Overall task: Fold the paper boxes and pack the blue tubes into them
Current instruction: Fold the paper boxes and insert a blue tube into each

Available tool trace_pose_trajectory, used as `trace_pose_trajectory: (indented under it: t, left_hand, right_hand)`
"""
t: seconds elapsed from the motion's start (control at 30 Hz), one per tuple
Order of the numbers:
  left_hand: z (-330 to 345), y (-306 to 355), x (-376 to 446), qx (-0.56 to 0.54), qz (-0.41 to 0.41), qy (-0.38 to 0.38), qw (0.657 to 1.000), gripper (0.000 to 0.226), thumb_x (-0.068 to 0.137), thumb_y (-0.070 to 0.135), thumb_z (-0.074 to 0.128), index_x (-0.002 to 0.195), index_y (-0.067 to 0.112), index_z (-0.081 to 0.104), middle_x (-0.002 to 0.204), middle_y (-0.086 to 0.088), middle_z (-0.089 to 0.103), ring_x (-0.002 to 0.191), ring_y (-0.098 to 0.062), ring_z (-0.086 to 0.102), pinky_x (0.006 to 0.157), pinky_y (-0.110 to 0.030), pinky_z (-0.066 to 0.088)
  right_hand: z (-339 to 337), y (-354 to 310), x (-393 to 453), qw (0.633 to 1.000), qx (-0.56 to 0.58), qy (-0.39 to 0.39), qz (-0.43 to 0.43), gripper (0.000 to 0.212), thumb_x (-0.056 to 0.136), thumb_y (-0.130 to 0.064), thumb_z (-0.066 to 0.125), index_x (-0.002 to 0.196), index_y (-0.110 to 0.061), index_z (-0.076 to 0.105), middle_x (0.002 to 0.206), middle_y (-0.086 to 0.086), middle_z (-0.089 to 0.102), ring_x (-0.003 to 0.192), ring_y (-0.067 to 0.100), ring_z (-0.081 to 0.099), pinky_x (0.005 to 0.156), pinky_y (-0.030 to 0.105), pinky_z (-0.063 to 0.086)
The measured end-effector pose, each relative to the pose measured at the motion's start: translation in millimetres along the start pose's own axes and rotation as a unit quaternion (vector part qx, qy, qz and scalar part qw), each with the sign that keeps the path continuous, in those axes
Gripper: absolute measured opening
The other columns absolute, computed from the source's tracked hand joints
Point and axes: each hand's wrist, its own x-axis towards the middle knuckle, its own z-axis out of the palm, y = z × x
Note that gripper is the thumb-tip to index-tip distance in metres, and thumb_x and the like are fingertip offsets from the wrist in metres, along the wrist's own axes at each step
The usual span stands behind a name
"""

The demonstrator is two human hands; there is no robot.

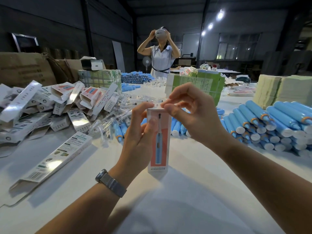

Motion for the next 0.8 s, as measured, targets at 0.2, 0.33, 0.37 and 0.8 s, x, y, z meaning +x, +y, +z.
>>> trace_pose_trajectory:
  t: [0.2, 0.33, 0.37, 0.8]
  left_hand:
    - [-1, 4, 1, -0.025, -0.008, 0.004, 1.000, 0.029, 0.100, 0.014, 0.043, 0.113, 0.040, 0.046, 0.097, 0.020, 0.062, 0.082, -0.002, 0.062, 0.070, -0.023, 0.054]
    - [-1, 8, 4, -0.031, -0.029, 0.017, 0.999, 0.019, 0.099, 0.027, 0.043, 0.104, 0.045, 0.048, 0.089, 0.014, 0.059, 0.079, -0.006, 0.061, 0.068, -0.022, 0.052]
    - [0, 9, 5, -0.033, -0.030, 0.022, 0.999, 0.013, 0.099, 0.031, 0.043, 0.102, 0.043, 0.049, 0.085, 0.014, 0.057, 0.075, -0.006, 0.059, 0.066, -0.021, 0.050]
    - [3, 17, 7, 0.003, -0.013, 0.047, 0.999, 0.018, 0.102, 0.027, 0.040, 0.093, 0.042, 0.046, 0.085, 0.007, 0.055, 0.069, -0.010, 0.056, 0.060, -0.030, 0.050]
  right_hand:
    - [4, 2, -3, 0.999, -0.014, -0.026, 0.025, 0.032, 0.084, -0.002, 0.072, 0.100, -0.026, 0.056, 0.094, -0.007, 0.071, 0.097, 0.016, 0.070, 0.080, 0.034, 0.058]
    - [6, 1, -4, 1.000, -0.027, -0.010, 0.010, 0.032, 0.084, 0.003, 0.071, 0.087, -0.024, 0.055, 0.089, -0.002, 0.071, 0.093, 0.016, 0.071, 0.077, 0.029, 0.057]
    - [6, 1, -4, 0.999, -0.033, -0.004, 0.002, 0.033, 0.083, 0.006, 0.070, 0.082, -0.022, 0.052, 0.087, 0.001, 0.071, 0.091, 0.015, 0.071, 0.076, 0.027, 0.057]
    - [12, -4, -5, 0.996, -0.079, 0.023, -0.026, 0.041, 0.081, 0.009, 0.066, 0.076, -0.018, 0.035, 0.080, 0.003, 0.067, 0.086, 0.015, 0.070, 0.074, 0.032, 0.058]
